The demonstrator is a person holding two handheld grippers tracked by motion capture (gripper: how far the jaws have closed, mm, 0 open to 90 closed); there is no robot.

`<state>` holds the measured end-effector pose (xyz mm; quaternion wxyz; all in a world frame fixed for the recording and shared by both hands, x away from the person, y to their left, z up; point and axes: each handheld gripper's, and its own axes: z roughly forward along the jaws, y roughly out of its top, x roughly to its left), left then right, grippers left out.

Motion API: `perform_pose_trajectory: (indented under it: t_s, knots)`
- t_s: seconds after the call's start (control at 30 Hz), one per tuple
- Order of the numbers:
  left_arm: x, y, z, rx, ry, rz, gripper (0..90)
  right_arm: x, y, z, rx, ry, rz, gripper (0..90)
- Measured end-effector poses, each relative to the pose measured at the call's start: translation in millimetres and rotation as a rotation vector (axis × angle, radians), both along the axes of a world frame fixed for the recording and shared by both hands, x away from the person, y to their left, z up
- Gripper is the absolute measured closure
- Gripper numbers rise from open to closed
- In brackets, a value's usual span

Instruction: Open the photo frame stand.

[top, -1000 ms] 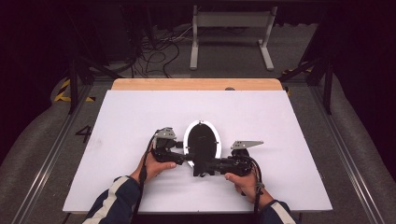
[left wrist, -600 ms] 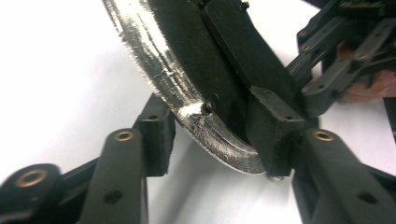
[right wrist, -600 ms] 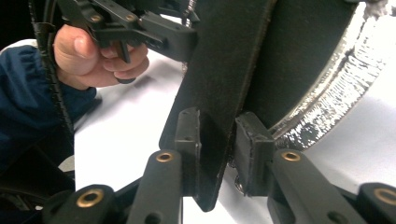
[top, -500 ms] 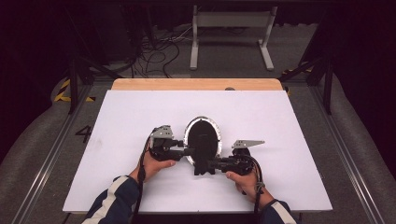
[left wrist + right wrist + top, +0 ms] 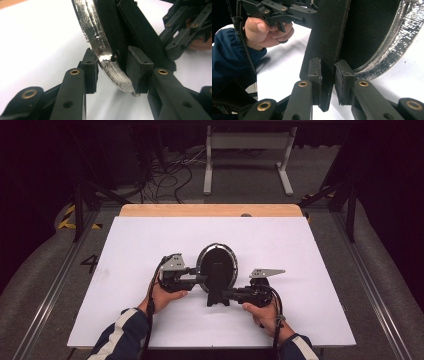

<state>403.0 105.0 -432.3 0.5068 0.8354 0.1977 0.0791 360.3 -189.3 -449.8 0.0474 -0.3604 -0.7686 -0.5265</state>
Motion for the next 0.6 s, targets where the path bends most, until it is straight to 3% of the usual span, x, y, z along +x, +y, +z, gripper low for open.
perform_pose_trajectory:
  t_s: [0.37,0.5,0.6]
  knots:
    - [-4.9,-3.1,5.6,0.026,-0.125,0.054,67.3,-5.1,2.9,8.8,-0.016,-0.04,0.02,77.2]
    - [-6.0,-3.4,5.5,0.029,-0.147,0.065,68.6,-7.5,3.8,11.5,-0.026,-0.051,0.023,76.9]
    - [-8.9,-5.0,6.6,0.058,-0.19,0.077,69.0,-7.4,3.6,11.5,-0.033,-0.053,0.022,76.9]
